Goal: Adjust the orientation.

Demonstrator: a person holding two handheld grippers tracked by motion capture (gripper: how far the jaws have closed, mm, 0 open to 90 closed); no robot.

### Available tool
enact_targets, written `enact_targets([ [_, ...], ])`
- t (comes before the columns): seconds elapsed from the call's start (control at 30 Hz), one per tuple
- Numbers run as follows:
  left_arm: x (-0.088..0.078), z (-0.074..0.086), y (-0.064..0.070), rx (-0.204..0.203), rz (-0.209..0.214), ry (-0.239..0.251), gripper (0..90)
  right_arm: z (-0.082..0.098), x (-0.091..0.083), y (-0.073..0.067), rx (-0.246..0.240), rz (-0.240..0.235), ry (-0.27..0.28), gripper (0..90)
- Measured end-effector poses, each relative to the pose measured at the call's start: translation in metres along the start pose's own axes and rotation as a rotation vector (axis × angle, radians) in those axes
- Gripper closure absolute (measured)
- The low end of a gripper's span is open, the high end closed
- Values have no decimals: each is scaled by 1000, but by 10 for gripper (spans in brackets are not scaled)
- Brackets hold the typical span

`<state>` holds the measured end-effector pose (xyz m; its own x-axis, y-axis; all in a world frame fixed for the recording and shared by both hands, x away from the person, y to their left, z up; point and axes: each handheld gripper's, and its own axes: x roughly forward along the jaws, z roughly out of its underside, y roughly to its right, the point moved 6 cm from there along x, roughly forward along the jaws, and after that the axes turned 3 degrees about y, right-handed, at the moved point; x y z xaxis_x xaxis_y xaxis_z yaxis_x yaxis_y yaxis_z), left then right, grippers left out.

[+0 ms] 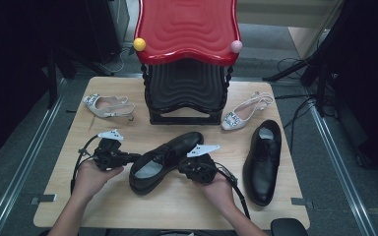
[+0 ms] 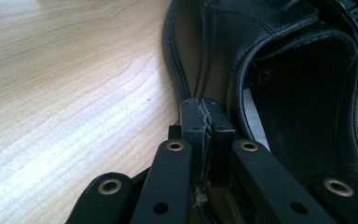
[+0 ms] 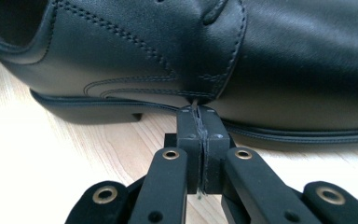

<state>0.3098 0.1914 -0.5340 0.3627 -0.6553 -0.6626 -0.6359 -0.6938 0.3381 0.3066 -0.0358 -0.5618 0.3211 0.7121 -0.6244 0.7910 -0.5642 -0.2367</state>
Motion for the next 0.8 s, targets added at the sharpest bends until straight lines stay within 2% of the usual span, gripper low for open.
enact_targets([
  [0.17,-2,3,3,-5,2,-2,892,-2,3,0,4,-14,-8,900],
  [0.33,-3,7,7,-9,4,0,892,-5,4,-1,-3,-9,-16,900],
  [0.53,-1,11,18,-10,17,-5,892,-9,5,5,23,-8,-21,900],
  [0.8,1,14,26,-17,23,3,892,-11,5,7,16,-2,-32,900],
])
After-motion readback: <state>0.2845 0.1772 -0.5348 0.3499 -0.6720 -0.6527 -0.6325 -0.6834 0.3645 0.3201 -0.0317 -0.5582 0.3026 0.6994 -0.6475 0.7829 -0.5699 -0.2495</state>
